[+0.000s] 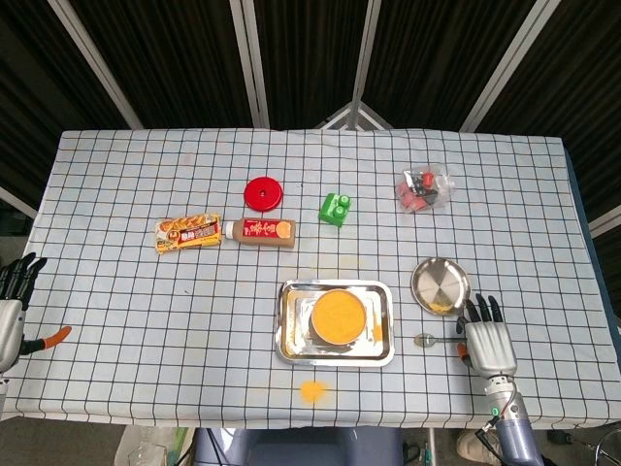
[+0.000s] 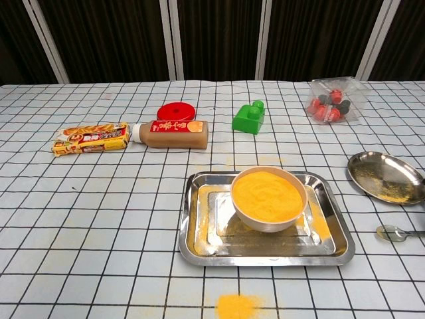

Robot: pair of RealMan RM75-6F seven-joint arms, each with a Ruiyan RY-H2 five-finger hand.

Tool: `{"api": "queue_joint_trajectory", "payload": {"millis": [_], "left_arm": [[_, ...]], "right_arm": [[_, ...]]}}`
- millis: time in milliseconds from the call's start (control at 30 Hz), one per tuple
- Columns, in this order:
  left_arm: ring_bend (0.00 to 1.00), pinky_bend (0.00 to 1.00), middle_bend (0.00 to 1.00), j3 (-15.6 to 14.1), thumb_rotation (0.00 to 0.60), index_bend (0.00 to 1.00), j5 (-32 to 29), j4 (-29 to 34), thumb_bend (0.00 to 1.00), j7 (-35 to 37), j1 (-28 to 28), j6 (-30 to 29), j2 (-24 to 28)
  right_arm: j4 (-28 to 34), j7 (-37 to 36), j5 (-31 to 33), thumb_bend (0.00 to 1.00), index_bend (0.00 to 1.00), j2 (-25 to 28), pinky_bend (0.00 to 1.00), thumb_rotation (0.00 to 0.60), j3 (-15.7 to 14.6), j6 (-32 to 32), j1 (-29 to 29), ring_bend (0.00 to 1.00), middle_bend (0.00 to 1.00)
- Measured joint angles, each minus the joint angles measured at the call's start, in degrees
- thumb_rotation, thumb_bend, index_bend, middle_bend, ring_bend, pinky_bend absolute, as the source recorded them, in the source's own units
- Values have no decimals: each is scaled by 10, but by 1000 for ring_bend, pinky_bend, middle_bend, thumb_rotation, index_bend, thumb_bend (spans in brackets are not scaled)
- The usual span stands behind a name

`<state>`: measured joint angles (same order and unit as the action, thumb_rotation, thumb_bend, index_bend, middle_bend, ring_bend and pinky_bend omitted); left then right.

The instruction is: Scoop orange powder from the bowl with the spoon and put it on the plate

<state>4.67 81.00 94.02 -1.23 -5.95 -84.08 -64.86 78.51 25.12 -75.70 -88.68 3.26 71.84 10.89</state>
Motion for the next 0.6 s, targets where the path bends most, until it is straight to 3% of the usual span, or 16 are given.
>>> {"api": "queue_joint_trajectory", "payload": {"millis": [600], "left_arm": [[0, 0, 0, 1, 600, 0, -2, 1, 1, -1, 1, -1, 0]], "right_arm": [[-15, -6, 8, 390, 511, -5, 0, 600, 1, -7, 5, 0, 176]]}}
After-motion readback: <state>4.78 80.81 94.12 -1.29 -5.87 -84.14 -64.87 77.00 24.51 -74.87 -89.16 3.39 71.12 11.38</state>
